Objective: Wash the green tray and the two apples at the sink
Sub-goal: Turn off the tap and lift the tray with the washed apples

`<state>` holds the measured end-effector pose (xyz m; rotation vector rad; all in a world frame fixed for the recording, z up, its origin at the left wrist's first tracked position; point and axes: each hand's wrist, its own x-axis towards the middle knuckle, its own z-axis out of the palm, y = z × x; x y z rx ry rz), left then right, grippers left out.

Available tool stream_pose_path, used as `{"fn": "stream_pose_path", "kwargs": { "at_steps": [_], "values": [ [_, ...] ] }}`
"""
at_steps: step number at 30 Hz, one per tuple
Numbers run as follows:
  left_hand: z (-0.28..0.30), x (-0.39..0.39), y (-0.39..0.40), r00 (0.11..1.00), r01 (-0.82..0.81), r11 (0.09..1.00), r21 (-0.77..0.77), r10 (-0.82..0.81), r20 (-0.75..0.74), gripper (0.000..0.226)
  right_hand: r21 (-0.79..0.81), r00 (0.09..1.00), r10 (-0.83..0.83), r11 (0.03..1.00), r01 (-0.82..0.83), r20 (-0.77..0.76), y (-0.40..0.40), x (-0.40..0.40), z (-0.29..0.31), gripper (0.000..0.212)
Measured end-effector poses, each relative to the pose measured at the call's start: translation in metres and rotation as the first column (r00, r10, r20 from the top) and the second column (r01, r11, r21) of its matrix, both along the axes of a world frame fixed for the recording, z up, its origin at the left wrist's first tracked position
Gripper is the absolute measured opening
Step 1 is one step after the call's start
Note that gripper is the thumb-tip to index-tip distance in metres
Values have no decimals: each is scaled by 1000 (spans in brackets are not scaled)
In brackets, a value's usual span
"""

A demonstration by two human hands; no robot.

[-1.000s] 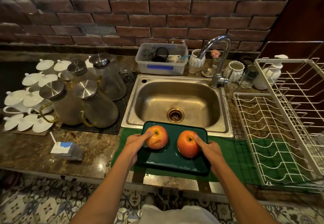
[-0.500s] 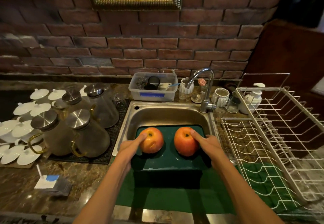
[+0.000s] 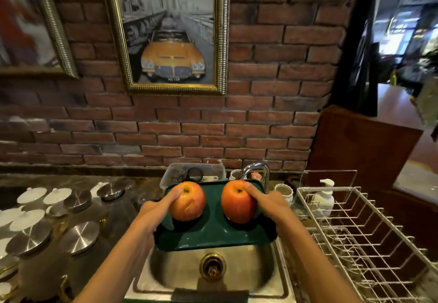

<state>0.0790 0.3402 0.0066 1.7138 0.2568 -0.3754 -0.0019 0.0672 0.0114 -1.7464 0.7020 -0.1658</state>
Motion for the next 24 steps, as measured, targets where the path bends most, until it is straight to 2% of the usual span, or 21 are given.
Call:
{"fn": "stream_pose_path", "kwargs": {
  "at_steps": [5,12,17,24],
  "values": [
    [19,3,-8,999,8,1000,-15,-7,32,109,-14,999,-4,1000,5,43,-9,7,26,93],
    [28,-5,-26,1000,-10,999,-31,11,23,97,-34,999,32,999,-31,41,-30,0,37,91],
    [39,-17,-34,1000,-15,999,-40,16,18,99,-35,998,46,998,-45,38,-38,-5,45,93],
    [54,-27,-38,1000,30,997,-72,-29,8,88,-32,999,26,999,-25,38,-42,-19,49,95]
  ]
}}
